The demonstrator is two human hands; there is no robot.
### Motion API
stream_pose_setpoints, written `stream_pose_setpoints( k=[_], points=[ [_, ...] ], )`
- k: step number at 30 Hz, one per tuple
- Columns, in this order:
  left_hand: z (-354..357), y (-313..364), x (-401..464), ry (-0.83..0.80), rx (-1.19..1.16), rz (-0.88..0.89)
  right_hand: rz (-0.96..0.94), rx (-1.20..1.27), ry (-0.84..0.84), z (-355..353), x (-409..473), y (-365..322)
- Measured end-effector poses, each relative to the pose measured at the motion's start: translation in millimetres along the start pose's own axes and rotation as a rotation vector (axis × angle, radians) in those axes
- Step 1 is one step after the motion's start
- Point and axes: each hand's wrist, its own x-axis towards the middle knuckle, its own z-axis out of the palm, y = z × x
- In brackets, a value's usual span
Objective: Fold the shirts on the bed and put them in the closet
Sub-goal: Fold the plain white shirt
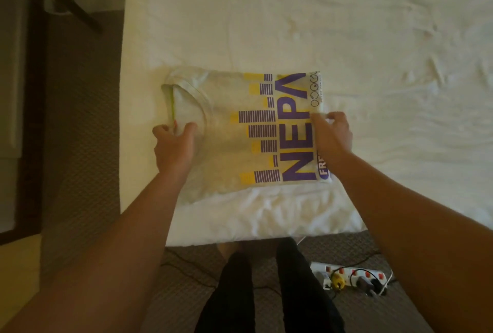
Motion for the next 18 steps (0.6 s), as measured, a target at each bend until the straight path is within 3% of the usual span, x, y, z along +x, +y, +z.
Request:
stream_pose_setpoints(
  k=[3, 6, 12, 18],
  points=[
    [-3.7, 5.3, 8.3, -0.149, -0.162, -0.110, 0.069, 0.186, -0.096, -2.0, 5.4, -4.6],
    [-10.4, 11.0, 8.9, -0.343, -0.290, -0.179, 0.008, 0.138, -0.216, -5.7, 2.5, -7.4],
    [-21.1, 20.9, -11.6, -0.287, -0.289, 0.009, -0.193, -0.067, -0.205, -16.2, -22.3, -24.8],
    [-90.1, 49.9, -47.4, -0.257, -0.260, 0.170, -0.373, -0.194, -0.130, -31.7, -75.1, -76.2]
  ],
)
